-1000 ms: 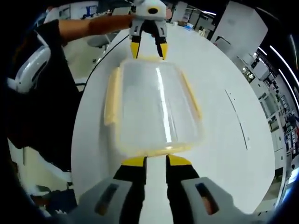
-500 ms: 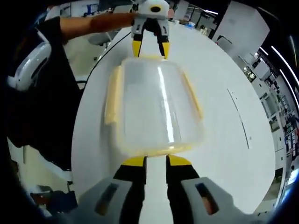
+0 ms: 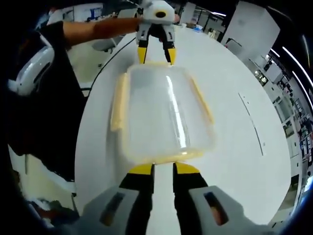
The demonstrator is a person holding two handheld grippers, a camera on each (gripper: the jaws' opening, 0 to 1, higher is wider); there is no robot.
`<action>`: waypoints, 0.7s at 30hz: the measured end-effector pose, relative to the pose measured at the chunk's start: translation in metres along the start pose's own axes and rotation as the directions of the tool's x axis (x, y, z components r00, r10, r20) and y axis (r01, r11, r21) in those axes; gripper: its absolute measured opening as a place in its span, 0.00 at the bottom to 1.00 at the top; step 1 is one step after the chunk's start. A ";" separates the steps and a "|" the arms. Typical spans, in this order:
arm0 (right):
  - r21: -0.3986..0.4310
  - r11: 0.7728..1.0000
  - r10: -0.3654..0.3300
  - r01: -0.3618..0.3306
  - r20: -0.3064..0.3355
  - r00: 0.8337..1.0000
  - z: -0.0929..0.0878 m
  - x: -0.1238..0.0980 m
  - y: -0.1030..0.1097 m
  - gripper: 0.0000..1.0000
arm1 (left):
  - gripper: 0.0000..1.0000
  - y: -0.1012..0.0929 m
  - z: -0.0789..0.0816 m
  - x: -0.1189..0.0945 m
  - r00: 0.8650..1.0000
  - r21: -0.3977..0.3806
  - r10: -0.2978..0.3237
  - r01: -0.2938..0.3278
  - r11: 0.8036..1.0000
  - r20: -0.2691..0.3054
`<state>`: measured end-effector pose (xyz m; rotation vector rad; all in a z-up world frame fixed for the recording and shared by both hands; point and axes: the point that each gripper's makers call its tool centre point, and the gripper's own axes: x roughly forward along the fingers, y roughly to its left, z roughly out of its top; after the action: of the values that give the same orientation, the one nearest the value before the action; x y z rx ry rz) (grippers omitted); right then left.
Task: Snap each plastic latch of the storage box into its locked position after aligning the lid with the box until every specified latch is closed and the lid sits flush.
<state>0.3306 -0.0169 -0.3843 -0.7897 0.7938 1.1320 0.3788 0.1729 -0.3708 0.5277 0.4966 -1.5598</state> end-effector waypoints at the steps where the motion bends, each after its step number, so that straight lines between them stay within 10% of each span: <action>1: 0.003 1.000 -0.001 0.001 0.006 1.000 0.000 0.000 0.000 0.12 | 0.35 0.000 0.000 0.000 1.000 -0.002 0.001 -0.001 1.000 0.003; 7: 0.019 0.999 -0.028 0.027 0.082 0.996 -0.002 -0.005 -0.006 0.31 | 0.40 0.001 0.002 -0.004 0.998 -0.057 0.004 -0.001 0.998 0.057; 11: 0.031 0.998 -0.065 0.061 0.184 0.981 0.006 -0.011 -0.012 0.87 | 1.00 0.002 0.019 -0.009 0.986 -0.061 0.002 0.009 0.998 0.165; 12: 0.005 0.997 -0.078 0.078 0.201 0.977 0.008 -0.011 -0.015 0.98 | 0.97 0.004 0.023 -0.010 0.983 -0.047 0.015 -0.007 0.999 0.186; 21: 0.032 0.997 -0.080 0.074 0.287 0.955 -0.001 -0.013 -0.009 0.99 | 1.00 0.007 0.013 -0.018 0.973 -0.068 0.068 -0.055 0.996 0.222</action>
<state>0.3366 -0.0258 -0.3724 -0.6148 0.5249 1.1355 0.3857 0.1787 -0.3497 0.3123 0.3511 -1.5176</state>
